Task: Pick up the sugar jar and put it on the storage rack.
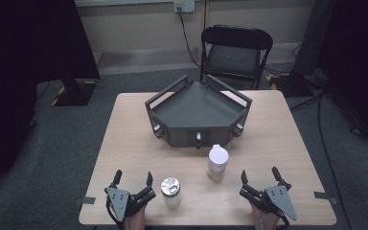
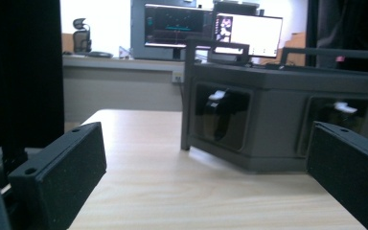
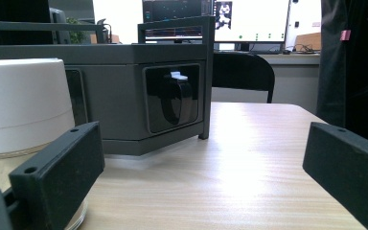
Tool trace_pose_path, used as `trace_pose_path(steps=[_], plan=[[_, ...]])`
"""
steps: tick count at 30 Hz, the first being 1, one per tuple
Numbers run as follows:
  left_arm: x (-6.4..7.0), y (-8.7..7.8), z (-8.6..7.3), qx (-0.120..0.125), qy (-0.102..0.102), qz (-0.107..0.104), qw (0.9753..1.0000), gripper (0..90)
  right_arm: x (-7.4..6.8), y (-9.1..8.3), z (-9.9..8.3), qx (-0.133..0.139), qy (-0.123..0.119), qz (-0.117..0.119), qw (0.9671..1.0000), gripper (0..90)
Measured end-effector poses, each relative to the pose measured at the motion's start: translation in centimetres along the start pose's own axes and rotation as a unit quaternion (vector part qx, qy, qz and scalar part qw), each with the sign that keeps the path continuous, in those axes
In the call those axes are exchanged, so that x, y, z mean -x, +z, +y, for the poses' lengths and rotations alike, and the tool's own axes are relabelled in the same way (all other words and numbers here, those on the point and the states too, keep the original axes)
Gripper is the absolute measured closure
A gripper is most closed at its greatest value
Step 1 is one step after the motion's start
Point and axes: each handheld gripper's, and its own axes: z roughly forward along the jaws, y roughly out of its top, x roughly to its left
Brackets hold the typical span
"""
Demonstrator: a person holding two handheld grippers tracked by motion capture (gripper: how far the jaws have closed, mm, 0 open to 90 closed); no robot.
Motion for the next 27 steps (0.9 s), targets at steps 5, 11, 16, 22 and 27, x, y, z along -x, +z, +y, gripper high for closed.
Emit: trace_pose_path(steps=[5,11,16,22,27], plan=[[0.2,-0.4,1.2,0.006,0.004,-0.015,0.9999,0.0,0.1,0.0,0.0,0.000,0.000,0.005,1.0000,0.0],[0.3,-0.7,2.4,0.000,-0.003,-0.041,0.9991,0.0,0.1,0.0,0.0,0.000,0.000,0.004,1.0000,0.0],[0.7,-1.0,2.7,0.003,-0.002,-0.060,0.9982,0.2,0.1,0.0,0.0,0.000,0.000,0.004,1.0000,0.0],[1.4,-1.0,2.6,-0.006,0.001,-0.088,0.9961,1.3,0.1,0.0,0.0,0.000,0.000,0.005,1.0000,0.0],[2.0,-0.9,2.1,-0.012,0.000,-0.106,0.9943,2.1,0.2,0.0,0.0,0.000,0.000,0.005,1.0000,0.0]])
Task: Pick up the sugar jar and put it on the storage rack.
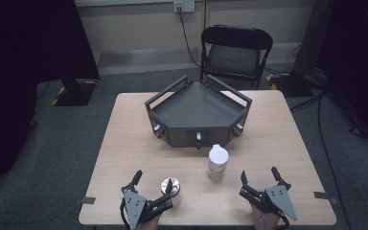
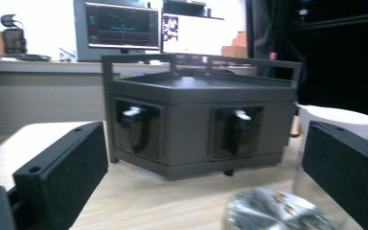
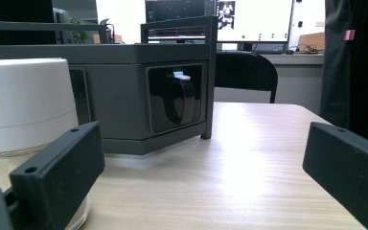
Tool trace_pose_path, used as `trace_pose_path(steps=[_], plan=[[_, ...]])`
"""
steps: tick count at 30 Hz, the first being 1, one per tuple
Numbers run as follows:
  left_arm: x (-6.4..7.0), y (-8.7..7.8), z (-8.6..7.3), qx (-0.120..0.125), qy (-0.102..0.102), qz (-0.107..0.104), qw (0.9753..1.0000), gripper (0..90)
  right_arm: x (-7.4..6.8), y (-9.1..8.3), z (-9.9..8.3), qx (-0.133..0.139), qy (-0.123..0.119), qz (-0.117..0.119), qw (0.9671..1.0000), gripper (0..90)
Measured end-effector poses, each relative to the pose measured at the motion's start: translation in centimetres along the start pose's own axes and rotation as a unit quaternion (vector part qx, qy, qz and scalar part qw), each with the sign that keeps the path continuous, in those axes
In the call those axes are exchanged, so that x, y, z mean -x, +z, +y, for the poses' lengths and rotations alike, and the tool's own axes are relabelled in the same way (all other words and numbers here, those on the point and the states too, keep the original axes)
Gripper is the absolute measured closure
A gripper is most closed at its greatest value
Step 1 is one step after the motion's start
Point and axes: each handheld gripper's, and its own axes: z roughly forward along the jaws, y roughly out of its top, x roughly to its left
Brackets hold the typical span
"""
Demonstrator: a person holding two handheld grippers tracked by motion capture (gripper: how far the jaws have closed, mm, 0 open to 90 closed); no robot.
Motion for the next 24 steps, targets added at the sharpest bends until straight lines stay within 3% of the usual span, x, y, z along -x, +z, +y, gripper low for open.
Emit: trace_pose_path(steps=[3,7,14,20,24], plan=[[0.3,0.1,0.0,-0.012,0.009,-0.006,0.9999,3.1,0.0,0.0,0.0,0.000,0.000,0.000,1.0000,0.0],[0.6,-0.2,-0.8,-0.003,0.005,-0.018,0.9998,7.5,0.0,0.0,0.0,0.000,0.000,0.000,1.0000,0.0],[1.2,0.0,-1.3,-0.019,0.022,-0.037,0.9989,10.8,0.0,0.0,0.0,0.000,0.000,0.000,1.0000,0.0],[1.8,0.1,-1.3,-0.048,0.014,-0.018,0.9986,19.6,0.0,0.0,0.0,0.000,0.000,0.000,1.0000,0.0],[1.4,0.0,-1.3,-0.053,0.008,-0.028,0.9982,24.7,0.0,0.0,0.0,0.000,0.000,0.000,1.0000,0.0]])
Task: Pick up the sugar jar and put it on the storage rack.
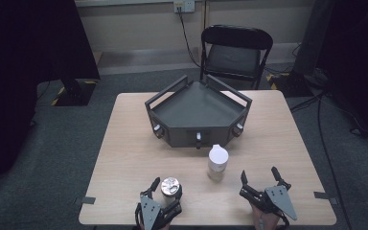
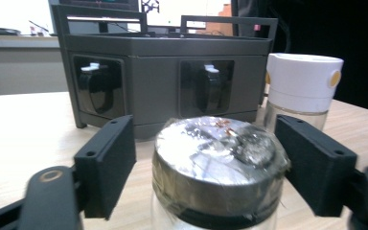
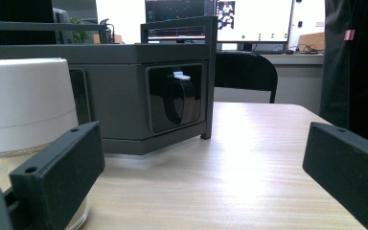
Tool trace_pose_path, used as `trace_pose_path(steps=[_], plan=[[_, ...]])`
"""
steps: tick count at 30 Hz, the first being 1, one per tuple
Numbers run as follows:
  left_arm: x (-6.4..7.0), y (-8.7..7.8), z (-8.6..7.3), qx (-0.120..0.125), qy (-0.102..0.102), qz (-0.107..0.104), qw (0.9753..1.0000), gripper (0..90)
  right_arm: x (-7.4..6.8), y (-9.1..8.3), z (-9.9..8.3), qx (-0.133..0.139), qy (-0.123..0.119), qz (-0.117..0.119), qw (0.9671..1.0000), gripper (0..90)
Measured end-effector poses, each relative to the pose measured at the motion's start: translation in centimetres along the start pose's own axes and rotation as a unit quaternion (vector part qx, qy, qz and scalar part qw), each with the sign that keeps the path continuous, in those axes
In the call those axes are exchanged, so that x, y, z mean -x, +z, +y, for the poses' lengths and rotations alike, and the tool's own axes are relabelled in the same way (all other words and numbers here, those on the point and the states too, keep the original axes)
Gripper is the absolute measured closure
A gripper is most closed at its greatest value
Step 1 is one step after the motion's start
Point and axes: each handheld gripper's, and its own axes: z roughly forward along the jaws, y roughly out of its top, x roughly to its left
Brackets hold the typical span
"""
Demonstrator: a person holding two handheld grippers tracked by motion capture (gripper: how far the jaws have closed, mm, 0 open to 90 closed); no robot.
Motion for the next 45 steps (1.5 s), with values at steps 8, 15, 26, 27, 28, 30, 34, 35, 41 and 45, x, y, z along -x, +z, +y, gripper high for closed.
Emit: trace_pose_path(steps=[8,15,26,27,28,30,34,35,41,45], plan=[[-0.2,0.2,-0.1,-0.007,0.007,-0.010,0.9999,32.8,0.0,0.0,0.0,0.000,0.000,0.000,1.0000,0.0],[-0.3,0.3,-0.1,-0.007,0.009,-0.012,0.9999,34.0,0.0,0.0,0.0,0.000,0.000,0.000,1.0000,0.0],[-0.2,0.2,-0.1,-0.005,0.008,-0.010,0.9999,35.0,0.0,0.0,0.0,0.000,0.000,0.000,1.0000,0.0],[-0.2,0.2,-0.1,-0.005,0.007,-0.010,0.9999,34.9,0.0,0.0,0.0,0.000,0.000,0.000,1.0000,0.0],[-0.3,0.2,-0.1,-0.006,0.006,-0.010,0.9999,35.0,0.0,0.0,0.0,0.000,0.000,0.000,1.0000,0.0],[-0.3,0.3,0.1,-0.007,0.001,-0.007,0.9999,35.0,0.0,0.0,0.0,0.000,0.000,0.000,1.0000,0.0],[-0.8,0.4,0.4,-0.004,-0.001,-0.009,0.9999,35.0,0.0,0.0,0.0,0.000,0.000,0.000,1.0000,0.0],[-0.8,0.4,0.6,-0.003,0.001,-0.009,1.0000,35.0,0.0,0.0,0.0,0.000,0.000,0.000,1.0000,0.0],[-1.2,0.4,1.2,0.003,0.008,-0.017,0.9998,35.0,0.0,0.0,0.0,0.000,0.000,0.000,1.0000,0.0],[-1.7,0.6,1.7,0.002,0.013,-0.026,0.9996,35.0,0.0,0.0,0.0,0.000,0.000,0.000,1.0000,0.0]])
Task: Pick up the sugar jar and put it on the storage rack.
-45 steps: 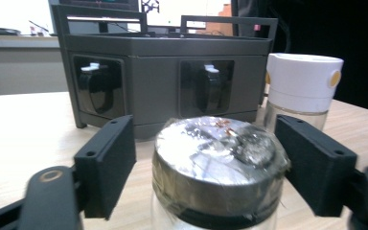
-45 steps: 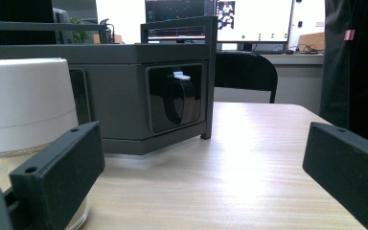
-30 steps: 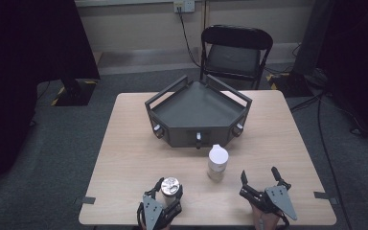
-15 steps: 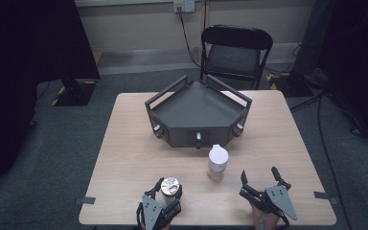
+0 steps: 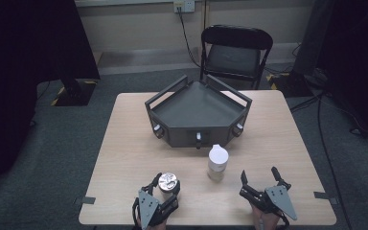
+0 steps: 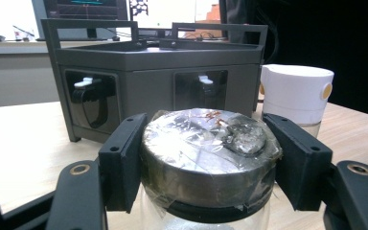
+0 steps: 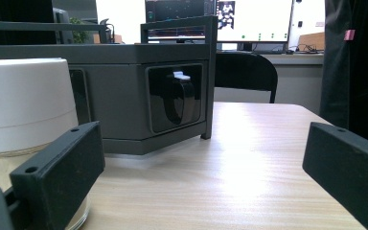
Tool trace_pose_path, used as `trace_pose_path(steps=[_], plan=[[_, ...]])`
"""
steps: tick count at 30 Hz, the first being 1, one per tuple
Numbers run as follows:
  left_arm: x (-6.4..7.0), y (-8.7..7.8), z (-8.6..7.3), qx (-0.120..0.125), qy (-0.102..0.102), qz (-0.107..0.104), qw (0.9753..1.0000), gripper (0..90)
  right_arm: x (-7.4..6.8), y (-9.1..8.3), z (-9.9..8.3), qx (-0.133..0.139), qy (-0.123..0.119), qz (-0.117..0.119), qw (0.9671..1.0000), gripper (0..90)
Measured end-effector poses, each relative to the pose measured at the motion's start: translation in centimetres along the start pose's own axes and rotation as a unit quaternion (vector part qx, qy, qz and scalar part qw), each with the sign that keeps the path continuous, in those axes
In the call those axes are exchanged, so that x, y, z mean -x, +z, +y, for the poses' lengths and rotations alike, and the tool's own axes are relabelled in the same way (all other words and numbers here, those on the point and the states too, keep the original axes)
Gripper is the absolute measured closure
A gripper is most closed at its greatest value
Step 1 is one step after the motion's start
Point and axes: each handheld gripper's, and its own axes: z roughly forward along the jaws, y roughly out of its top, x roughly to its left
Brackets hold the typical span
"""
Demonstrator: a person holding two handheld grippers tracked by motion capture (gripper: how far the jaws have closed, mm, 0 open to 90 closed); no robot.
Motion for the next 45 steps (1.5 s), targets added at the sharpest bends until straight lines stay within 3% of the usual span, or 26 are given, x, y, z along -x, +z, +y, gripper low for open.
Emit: trace_pose_path(steps=[15,22,26,35,45], plan=[[-0.9,0.8,2.0,0.015,0.021,-0.010,0.9996,35.0,0.0,0.0,0.0,0.000,0.000,0.000,1.0000,0.0],[-1.1,1.4,3.3,0.017,0.022,-0.023,0.9993,35.0,0.0,0.0,0.0,0.000,0.000,0.000,1.0000,0.0],[-1.6,1.7,3.9,0.021,0.014,-0.034,0.9991,35.0,0.0,0.0,0.0,0.000,0.000,0.000,1.0000,0.0],[-2.1,3.0,5.8,0.023,0.039,-0.046,0.9979,35.0,0.0,0.0,0.0,0.000,0.000,0.000,1.0000,0.0],[-3.2,4.6,7.1,0.025,0.027,-0.049,0.9981,35.0,0.0,0.0,0.0,0.000,0.000,0.000,1.0000,0.0]])
